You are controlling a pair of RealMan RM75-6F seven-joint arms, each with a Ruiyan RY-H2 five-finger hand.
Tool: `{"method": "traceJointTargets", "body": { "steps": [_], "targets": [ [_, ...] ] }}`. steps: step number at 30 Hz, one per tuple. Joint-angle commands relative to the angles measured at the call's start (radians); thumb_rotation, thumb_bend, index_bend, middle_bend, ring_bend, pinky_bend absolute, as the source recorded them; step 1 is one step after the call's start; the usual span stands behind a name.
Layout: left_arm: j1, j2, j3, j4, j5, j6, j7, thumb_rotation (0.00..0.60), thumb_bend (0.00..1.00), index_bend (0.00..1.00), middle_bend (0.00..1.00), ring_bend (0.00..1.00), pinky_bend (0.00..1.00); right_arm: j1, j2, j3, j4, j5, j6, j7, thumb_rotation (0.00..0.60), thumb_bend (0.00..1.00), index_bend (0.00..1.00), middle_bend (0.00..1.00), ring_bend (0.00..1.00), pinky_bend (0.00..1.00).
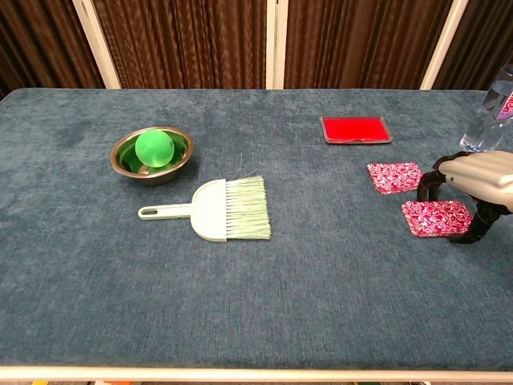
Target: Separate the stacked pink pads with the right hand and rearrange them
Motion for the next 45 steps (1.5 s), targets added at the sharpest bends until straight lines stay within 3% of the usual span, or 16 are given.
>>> {"method": "traceJointTargets", "body": {
  "steps": [1,32,45],
  "targets": [
    [0.0,-0.001,0.0,0.001,-0.001,-0.001,0.001,0.6,0.0,0.11,0.1,0.01,0.12,-0.001,-0.002,0.0,0.002,-0.002,0.004,-0.002,0.6,0.12,0.34,0.34,0.06,0.0],
    [-0.002,0.001,0.006,0.001,-0.002,-0.011,-0.006,0.6,0.0,0.11,0.09,0.01,0.12,-0.011,0.009,0.009,-0.018,-0.03,0.037,0.007,0.6,0.14,0.4,0.4,0.08,0.0],
    [-0.001,0.004,0.005,0.0,0.003,-0.002,-0.012,0.6,0.0,0.11,0.09,0.01,0.12,0.022,0.006,0.031,-0.078,-0.055,0.046,-0.038,0.6,0.14,0.41,0.4,0.08,0.0]
  ]
}}
